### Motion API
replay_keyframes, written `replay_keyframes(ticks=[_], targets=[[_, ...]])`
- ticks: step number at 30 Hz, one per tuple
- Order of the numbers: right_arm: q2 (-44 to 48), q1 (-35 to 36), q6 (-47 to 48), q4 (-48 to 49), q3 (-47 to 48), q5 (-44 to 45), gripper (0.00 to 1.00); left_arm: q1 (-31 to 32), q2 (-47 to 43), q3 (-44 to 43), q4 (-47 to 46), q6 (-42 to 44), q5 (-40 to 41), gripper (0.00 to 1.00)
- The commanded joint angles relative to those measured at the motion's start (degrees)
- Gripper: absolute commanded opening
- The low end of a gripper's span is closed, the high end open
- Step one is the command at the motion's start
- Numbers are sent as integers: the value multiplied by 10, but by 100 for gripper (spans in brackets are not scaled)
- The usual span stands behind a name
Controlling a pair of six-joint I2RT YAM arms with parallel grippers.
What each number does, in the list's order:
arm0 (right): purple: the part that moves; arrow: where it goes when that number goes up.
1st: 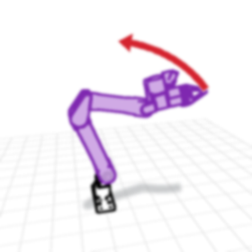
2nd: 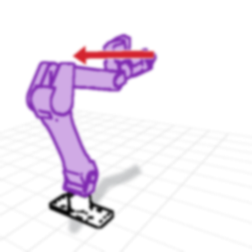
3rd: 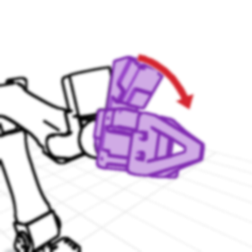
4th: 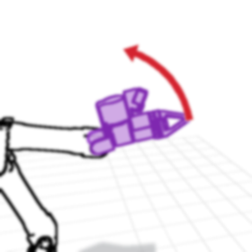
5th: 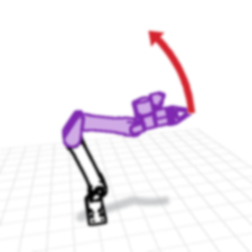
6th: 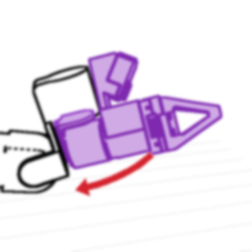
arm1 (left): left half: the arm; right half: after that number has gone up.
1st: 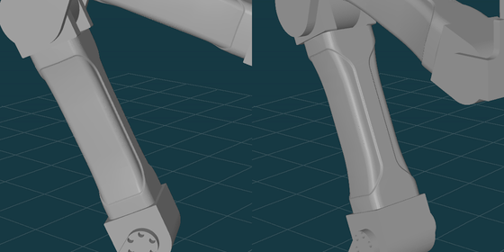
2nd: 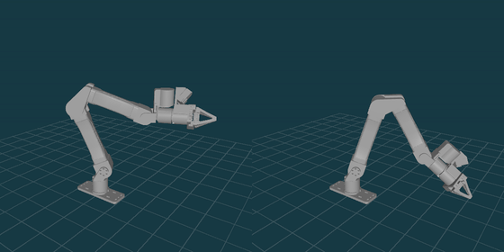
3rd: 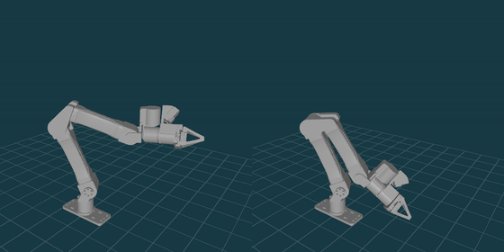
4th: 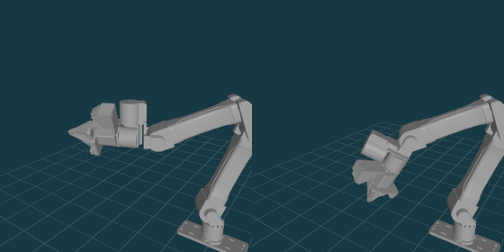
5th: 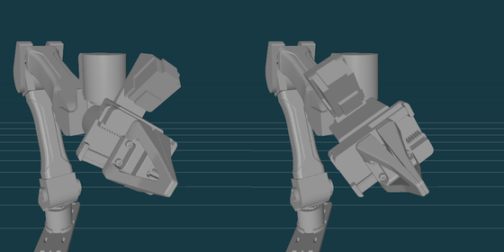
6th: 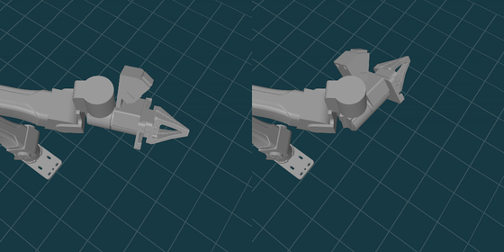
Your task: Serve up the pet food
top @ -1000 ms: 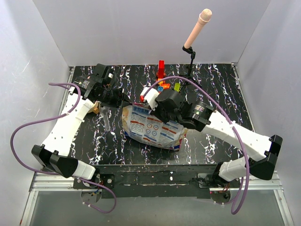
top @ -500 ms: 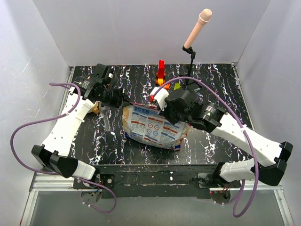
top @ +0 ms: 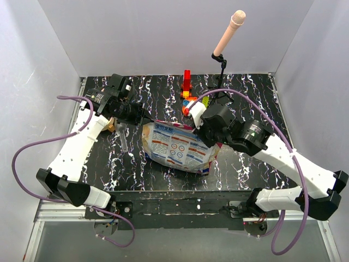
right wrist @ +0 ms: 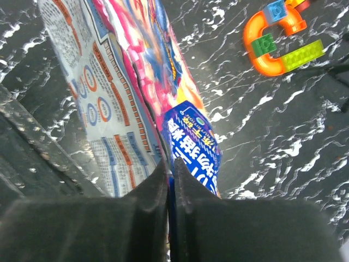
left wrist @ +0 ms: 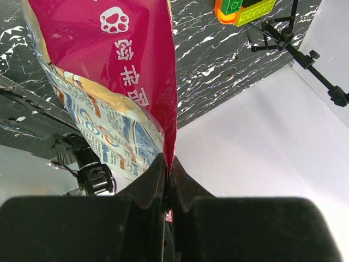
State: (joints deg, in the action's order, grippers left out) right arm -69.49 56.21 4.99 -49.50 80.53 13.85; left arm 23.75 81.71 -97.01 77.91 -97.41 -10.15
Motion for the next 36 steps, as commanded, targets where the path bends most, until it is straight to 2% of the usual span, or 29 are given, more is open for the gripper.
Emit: replay_keyframes(ticks=[1, 8, 9, 11, 14, 15, 16, 17, 23, 24, 25, 26, 27, 30, 32, 33, 35, 36], targets=[[20, -14, 14, -85, -10, 72, 1, -14, -50, -6, -26, -9, 34, 0], [33, -23, -9, -108, -22, 77, 1, -14, -47, -10, -26, -9, 32, 0], [37, -23, -13, -118, -24, 80, 10, -14, -47, -10, -26, -9, 32, 0], [53, -23, -15, -114, -39, 90, 19, -14, -48, -9, -28, -11, 32, 0], [78, -24, -15, -117, -59, 100, 22, -14, -48, -8, -28, -14, 30, 0], [82, -24, -17, -121, -62, 101, 20, -14, -48, -9, -27, -14, 30, 0], [84, -24, -17, -126, -65, 107, 14, -14, -46, -10, -27, -13, 31, 0], [87, -24, -20, -135, -67, 108, 2, -14, -45, -12, -25, -13, 31, 0], [113, -29, -28, -135, -74, 112, 1, -14, -43, -11, -22, -14, 32, 0], [110, -32, -38, -148, -68, 110, 11, -14, -43, -12, -22, -14, 33, 0], [110, -32, -41, -161, -60, 97, 27, -12, -43, -12, -24, -15, 33, 0], [117, -32, -43, -162, -60, 91, 49, -14, -42, -11, -23, -14, 33, 0], [124, -32, -42, -149, -63, 80, 59, -14, -40, -10, -25, -14, 30, 0], [148, -32, -37, -119, -60, 52, 65, -14, -40, -6, -34, -14, 26, 0], [151, -32, -37, -117, -57, 56, 63, -14, -40, -10, -34, -12, 28, 0], [150, -32, -35, -117, -56, 58, 53, -14, -39, -12, -32, -13, 29, 0], [147, -32, -32, -114, -56, 62, 20, -14, -40, -13, -32, -11, 30, 0], [145, -32, -29, -112, -55, 58, 15, -14, -40, -12, -31, -12, 29, 0]])
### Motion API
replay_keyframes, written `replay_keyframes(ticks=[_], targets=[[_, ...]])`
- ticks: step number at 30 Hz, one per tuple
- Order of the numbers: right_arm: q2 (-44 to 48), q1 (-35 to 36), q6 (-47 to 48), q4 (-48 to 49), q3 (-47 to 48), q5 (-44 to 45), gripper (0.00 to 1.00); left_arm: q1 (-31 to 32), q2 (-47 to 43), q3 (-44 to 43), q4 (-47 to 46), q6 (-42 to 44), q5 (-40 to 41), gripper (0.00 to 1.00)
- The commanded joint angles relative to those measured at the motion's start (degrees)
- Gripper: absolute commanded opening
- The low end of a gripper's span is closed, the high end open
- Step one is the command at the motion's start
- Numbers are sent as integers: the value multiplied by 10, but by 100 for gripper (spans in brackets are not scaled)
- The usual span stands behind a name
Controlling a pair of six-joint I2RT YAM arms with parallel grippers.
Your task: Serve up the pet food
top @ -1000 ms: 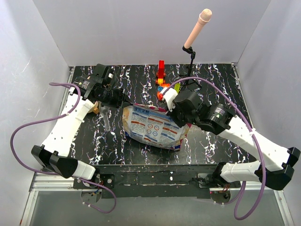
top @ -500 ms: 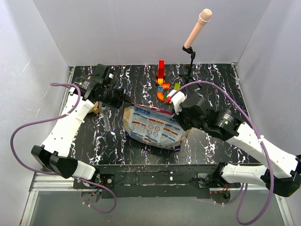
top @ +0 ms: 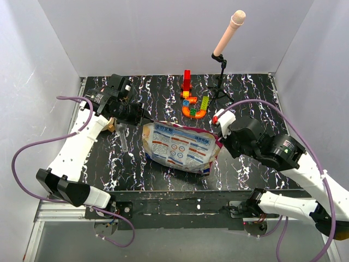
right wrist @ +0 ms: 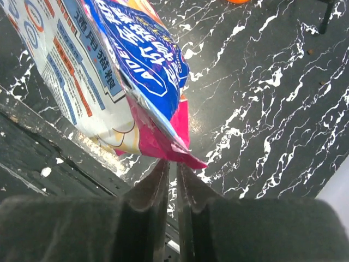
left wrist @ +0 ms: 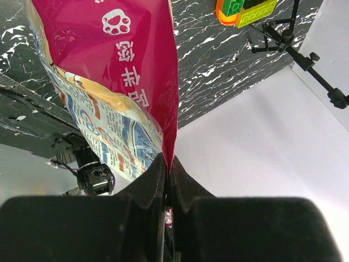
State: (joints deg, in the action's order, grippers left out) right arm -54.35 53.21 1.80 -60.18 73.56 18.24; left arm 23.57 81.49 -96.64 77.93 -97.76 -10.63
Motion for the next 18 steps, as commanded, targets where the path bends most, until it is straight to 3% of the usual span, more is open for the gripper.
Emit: replay_keyframes(ticks=[1, 4, 11, 18], targets=[[-10, -2, 6, -8, 18, 9, 18, -12, -37, -14, -32, -9, 32, 0], [-15, -2, 4, -6, 26, -4, 60, -12, -37, -12, -31, -11, 25, 0], [13, -2, 5, 1, 47, -18, 78, -12, -49, -12, -35, -13, 31, 44], [17, -2, -13, 7, 101, -40, 80, -12, -63, -20, -26, -10, 21, 63]])
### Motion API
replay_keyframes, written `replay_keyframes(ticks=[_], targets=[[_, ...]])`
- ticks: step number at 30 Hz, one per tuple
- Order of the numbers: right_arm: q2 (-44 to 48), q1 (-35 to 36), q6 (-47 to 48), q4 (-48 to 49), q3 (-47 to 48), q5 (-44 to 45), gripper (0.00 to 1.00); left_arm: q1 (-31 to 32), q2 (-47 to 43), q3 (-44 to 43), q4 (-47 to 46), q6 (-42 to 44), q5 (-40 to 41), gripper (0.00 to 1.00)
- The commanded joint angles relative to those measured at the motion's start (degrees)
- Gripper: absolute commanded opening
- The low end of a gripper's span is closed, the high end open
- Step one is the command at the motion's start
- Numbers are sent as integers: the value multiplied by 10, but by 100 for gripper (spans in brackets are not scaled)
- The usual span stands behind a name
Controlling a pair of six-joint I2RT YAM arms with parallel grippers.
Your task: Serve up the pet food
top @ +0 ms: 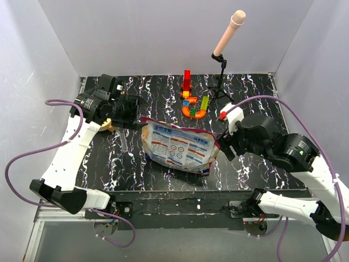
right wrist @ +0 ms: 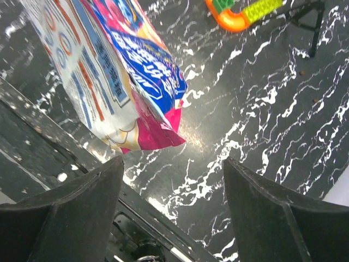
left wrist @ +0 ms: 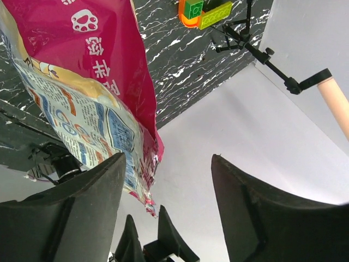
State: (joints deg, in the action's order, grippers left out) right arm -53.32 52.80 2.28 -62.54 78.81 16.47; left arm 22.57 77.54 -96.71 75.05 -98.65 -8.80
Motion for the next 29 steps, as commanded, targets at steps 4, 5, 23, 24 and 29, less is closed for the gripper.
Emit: replay_keyframes(ticks=[4, 5, 23, 24, 29], targets=[[5, 2, -48, 44, 92, -15, 81, -2, -40, -44, -7, 9, 14, 68], [3, 2, -61, 48, 105, 2, 81, -3, -41, -60, -15, 20, 27, 70], [-90, 3, -2, 201, 440, 410, 88, -3, 52, -435, -306, 531, 257, 98], [-79, 4, 17, 244, 413, 419, 88, -3, 43, -427, -315, 550, 264, 98], [-72, 3, 50, 275, 405, 441, 89, -3, 29, -425, -317, 608, 290, 98]])
